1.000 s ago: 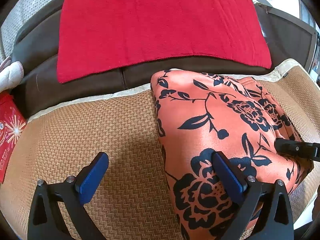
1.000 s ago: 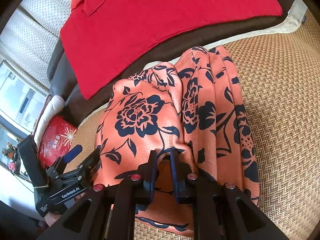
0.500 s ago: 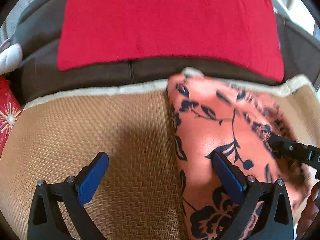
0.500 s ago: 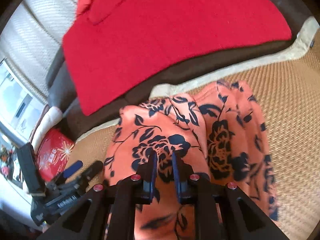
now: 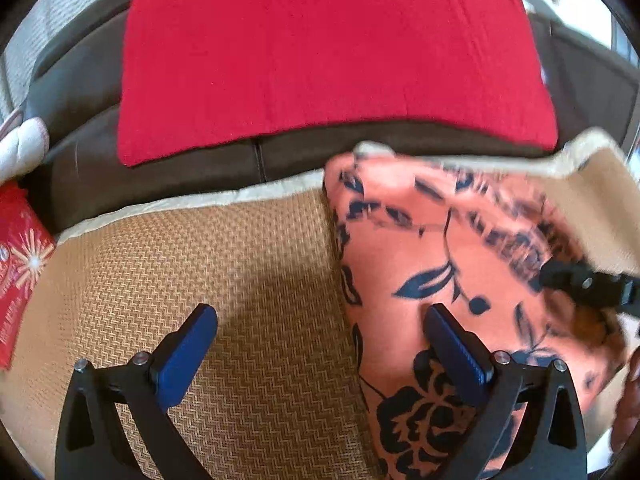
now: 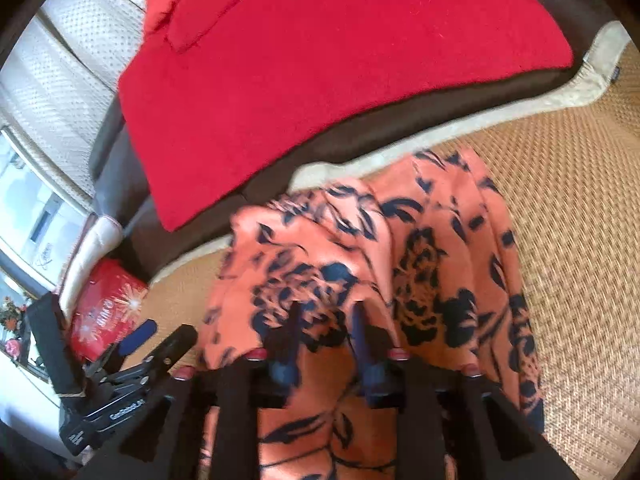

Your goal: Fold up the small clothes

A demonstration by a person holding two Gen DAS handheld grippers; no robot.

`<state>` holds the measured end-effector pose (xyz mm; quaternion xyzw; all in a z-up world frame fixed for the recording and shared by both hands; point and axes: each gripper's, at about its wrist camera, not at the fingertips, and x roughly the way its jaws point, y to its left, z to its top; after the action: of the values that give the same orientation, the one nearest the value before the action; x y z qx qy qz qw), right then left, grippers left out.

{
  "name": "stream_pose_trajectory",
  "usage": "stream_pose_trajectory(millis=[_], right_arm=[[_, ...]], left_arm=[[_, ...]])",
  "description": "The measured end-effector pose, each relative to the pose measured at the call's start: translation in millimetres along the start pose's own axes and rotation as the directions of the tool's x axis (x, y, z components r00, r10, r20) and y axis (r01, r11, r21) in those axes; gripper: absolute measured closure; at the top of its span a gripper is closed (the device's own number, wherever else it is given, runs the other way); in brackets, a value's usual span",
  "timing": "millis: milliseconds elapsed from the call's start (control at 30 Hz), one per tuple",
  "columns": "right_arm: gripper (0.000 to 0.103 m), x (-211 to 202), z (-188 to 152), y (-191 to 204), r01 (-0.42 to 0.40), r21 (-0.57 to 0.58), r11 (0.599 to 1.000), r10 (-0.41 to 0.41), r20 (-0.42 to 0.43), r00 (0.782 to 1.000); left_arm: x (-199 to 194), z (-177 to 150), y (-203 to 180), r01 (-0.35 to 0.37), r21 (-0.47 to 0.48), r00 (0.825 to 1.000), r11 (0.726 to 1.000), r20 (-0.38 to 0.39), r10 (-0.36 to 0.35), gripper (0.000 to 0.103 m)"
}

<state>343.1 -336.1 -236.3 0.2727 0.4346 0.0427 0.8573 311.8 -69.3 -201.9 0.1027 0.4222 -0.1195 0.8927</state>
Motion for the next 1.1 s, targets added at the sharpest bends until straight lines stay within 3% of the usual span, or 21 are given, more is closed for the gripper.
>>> stream_pose_trajectory(millis=[133,433,1000,1100], right_arm=[[0.054,-2,0,9,0.016,-0.055,0.998,-0.015,0.011,1.0],[0.054,-34,10,-7,-0.012,-0.019,1.0,0.014,0.122,0.992],[0.051,-68,18,-60,0.018,0.09,0.996,-0.034,0.173,0.984],[0.05,-69,18,-58,-0.024,0.083,0.996,0.009,0.177,0.984]], left_arm=[[-3,2,-4,-0.013,0.008,1.0,1.0,0.016,0.013,0.0],[-19,0,-5,-0.001,0.0,0.999,1.0,0.049,0.001,0.0],[-28,3,-24,0.047,0.032,0.995,0.998,0.085,-0.05,0.0],[-27,2,-24,0.043,0.033,0.996,0.999,0.079,-0.045,0.0]])
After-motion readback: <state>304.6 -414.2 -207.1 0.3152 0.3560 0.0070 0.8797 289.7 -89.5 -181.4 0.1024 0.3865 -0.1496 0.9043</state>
